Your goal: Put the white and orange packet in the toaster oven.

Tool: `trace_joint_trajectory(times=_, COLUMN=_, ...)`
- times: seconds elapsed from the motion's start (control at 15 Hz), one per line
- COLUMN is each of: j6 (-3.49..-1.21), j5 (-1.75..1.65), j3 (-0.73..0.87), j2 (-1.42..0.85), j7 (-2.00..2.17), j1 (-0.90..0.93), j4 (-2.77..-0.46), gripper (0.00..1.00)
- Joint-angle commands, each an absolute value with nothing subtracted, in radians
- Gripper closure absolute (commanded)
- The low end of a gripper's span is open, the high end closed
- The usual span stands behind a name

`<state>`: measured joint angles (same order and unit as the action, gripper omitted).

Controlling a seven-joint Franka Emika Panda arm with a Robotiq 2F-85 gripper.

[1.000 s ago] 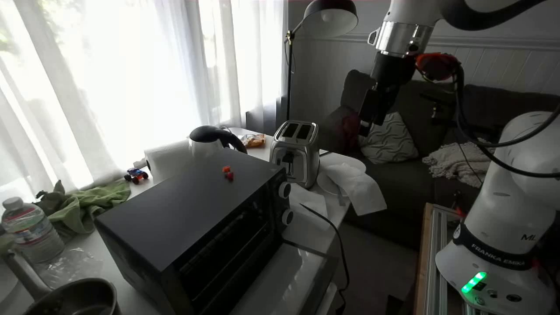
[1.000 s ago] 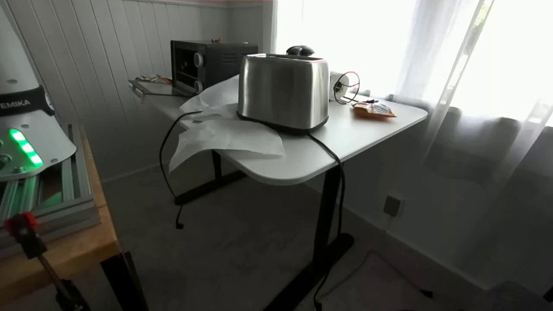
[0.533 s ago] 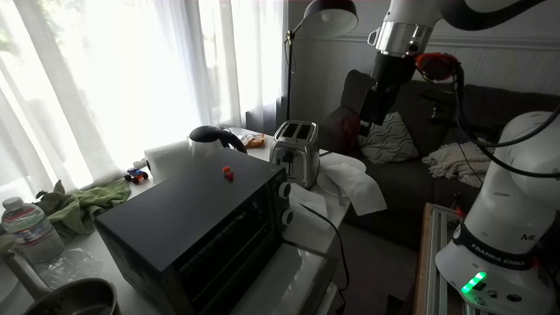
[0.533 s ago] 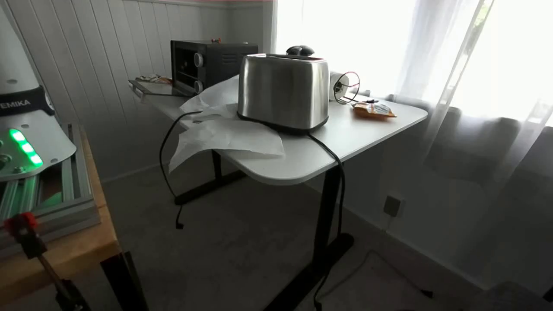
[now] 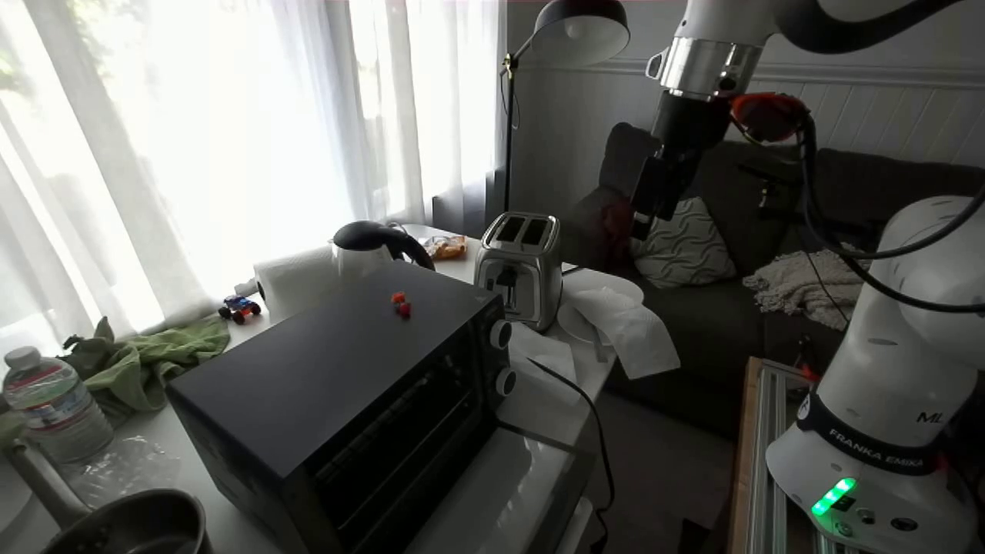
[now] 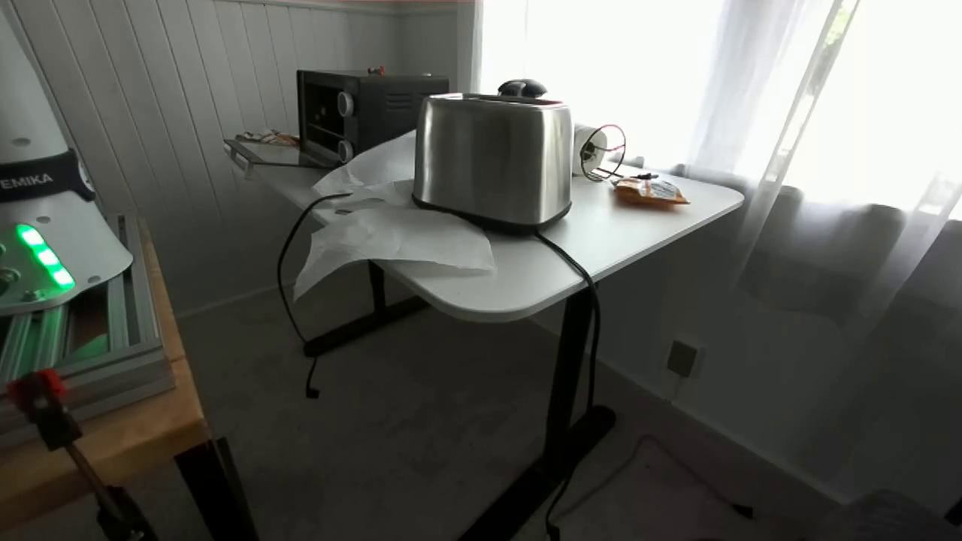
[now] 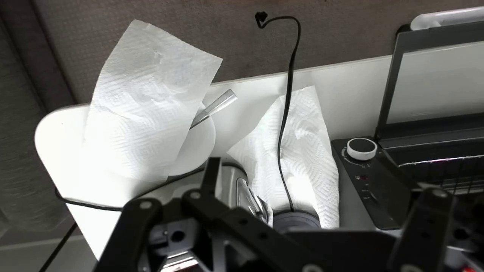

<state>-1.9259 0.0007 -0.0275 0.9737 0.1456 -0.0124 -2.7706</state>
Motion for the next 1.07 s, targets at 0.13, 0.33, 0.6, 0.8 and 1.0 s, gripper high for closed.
trace_joint_trajectory(times=0.13, j6=-2.043, j5=0.12, j3=-0.095, j2=0.918, j7=0.068, j1=0.161, j4=-2.755, gripper=0.0)
trace_joint_trajectory(times=0.33, j6=-2.114, j5=0.181, j3=-0.136, j2=0.865, j7=0.027, j1=0.274, j4=-2.74, gripper=0.0)
trace_joint_trajectory(times=0.6, j6=-2.255, j5=0.225, j3=-0.135, j2=0.755, j7=-0.088, j1=0.396, j4=-2.717, gripper=0.0)
trace_joint_trajectory(times=0.8, j6=-2.239, j5=0.203, j3=-0.154, j2=0.788, j7=-0.048, j1=0.379, j4=-2.739, gripper=0.0)
trace_joint_trajectory(times=1.0, j6=-2.244, j5=0.203, j3=-0.152, j2=0.765, j7=-0.062, j1=0.381, j4=-2.728, gripper=0.0)
